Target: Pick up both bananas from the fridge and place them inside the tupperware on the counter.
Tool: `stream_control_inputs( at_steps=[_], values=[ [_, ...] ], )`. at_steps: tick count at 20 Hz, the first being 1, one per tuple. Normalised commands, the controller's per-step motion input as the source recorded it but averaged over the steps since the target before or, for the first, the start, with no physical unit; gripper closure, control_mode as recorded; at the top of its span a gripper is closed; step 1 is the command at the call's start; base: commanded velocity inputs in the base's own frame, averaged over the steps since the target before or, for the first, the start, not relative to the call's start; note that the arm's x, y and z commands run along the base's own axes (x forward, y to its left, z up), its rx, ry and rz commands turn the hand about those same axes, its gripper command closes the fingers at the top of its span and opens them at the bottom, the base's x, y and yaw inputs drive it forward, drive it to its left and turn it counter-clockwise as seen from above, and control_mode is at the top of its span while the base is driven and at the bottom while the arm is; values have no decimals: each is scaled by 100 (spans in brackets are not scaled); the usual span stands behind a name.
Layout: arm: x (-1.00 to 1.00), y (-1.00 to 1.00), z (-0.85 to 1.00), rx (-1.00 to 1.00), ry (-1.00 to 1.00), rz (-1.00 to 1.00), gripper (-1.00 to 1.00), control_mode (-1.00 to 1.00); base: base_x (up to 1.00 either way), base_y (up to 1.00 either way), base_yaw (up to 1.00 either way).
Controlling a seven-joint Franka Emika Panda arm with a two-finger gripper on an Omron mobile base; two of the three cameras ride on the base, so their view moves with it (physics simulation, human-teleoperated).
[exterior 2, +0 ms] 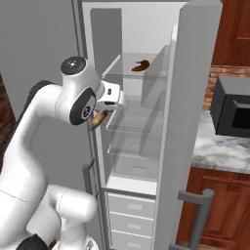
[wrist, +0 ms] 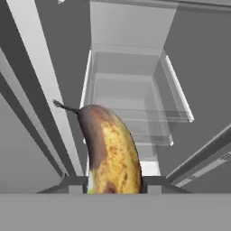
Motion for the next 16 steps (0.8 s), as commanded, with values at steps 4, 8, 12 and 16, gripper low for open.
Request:
stream_control_inputs(
  at_steps=[4,8,12,16],
  values=[
    [-83,31,31,0,0,0,100,-100,0,0,0],
    [-69,27,12,0,2,0,100,-100,0,0,0],
    [-87,19,0,0,-38,0,100,-100,0,0,0],
    [-92,19,0,0,-29,-1,100,-100,0,0,0]
  ],
)
